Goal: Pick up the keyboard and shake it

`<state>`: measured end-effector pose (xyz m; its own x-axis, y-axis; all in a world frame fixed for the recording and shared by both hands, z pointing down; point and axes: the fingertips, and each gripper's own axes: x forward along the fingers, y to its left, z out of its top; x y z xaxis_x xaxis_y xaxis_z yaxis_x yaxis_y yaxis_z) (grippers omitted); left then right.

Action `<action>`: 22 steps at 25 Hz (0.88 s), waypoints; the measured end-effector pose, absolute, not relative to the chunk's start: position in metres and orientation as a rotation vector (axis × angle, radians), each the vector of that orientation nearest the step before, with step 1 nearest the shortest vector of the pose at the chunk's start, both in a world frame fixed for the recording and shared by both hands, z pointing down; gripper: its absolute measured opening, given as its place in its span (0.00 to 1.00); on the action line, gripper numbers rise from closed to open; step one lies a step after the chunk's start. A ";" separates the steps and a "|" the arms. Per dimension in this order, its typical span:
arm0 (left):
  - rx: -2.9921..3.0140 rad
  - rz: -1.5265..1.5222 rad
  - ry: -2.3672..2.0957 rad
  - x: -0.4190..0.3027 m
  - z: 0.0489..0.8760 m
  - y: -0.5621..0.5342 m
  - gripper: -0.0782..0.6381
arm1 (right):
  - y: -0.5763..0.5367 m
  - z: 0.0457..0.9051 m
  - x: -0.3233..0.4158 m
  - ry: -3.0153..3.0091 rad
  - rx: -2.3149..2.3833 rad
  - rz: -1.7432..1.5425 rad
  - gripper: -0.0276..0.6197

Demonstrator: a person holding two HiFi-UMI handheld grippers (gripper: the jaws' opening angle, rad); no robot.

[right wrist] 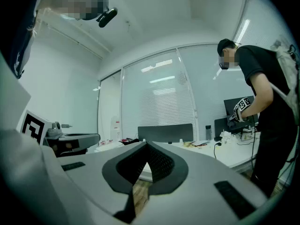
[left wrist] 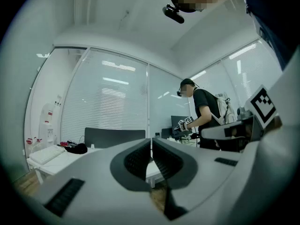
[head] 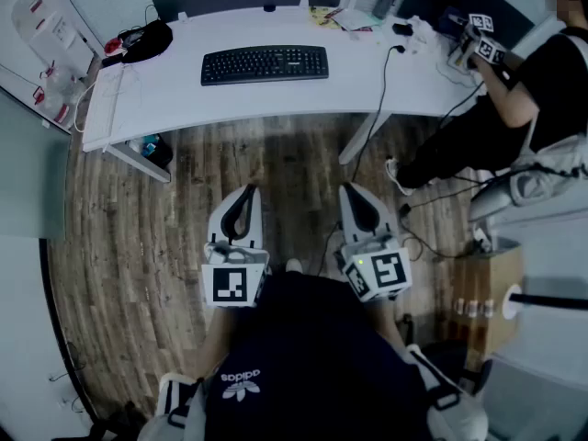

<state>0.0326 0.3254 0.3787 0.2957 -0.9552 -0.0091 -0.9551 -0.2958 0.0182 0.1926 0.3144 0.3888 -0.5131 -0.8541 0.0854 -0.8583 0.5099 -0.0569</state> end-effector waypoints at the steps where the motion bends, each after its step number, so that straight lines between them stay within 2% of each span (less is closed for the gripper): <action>1: 2.523 -0.026 -1.855 0.032 0.378 0.325 0.12 | 0.313 0.388 0.192 -2.687 1.527 0.142 0.05; 22: 2.528 -0.010 -1.826 0.049 0.379 0.338 0.12 | 0.324 0.387 0.199 -2.738 1.476 0.135 0.05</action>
<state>0.0486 0.3379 0.3794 0.3144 -0.9493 0.0082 -0.9491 -0.3141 0.0228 0.1993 0.3243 0.3875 -0.5500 -0.8326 0.0658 -0.8350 0.5467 -0.0628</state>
